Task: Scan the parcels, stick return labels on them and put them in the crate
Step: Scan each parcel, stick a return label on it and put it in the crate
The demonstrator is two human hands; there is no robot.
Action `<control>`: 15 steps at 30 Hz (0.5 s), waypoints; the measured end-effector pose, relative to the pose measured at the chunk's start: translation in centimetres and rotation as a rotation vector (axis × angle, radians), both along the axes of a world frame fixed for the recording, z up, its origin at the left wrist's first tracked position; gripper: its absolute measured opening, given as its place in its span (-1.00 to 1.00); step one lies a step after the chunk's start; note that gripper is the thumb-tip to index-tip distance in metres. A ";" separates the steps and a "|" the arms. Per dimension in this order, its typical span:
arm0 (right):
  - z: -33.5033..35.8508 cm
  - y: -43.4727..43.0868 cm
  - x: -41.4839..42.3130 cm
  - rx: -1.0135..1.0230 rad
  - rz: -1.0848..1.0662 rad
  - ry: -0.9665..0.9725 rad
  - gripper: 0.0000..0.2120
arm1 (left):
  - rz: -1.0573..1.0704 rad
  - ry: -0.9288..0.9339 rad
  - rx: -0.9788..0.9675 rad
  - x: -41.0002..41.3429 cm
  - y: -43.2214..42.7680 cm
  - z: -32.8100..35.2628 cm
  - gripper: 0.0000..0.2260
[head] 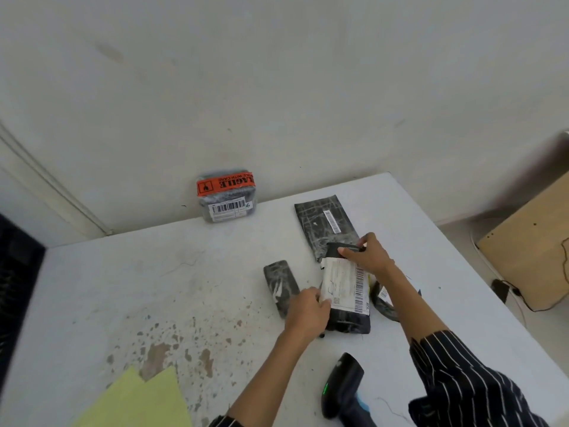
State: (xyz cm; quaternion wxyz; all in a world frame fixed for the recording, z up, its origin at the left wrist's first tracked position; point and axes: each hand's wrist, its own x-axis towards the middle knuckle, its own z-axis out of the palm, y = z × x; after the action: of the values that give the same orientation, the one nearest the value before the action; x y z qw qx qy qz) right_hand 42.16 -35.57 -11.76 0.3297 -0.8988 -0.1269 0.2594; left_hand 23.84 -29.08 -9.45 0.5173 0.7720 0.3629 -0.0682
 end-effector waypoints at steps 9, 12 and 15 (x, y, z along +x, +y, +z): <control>7.3 -0.3 -6.1 0.513 -0.115 -0.149 -0.74 | 0.108 -0.125 -0.130 -3.6 1.0 2.1 -0.51; 10.0 -0.3 -10.2 0.656 -0.137 -0.098 -0.74 | 0.185 -0.246 -0.227 -6.1 1.8 3.5 -0.50; 11.6 -0.6 -14.6 0.704 -0.020 0.035 -0.72 | 0.259 -0.396 -0.250 -9.0 2.8 5.1 -0.56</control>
State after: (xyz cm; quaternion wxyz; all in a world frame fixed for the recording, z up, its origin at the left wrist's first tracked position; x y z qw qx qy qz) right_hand 27.59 -36.14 -0.20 0.6242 -0.7265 -0.1939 0.2119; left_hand 14.84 -26.26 -4.32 0.6741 0.6476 0.3390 0.1066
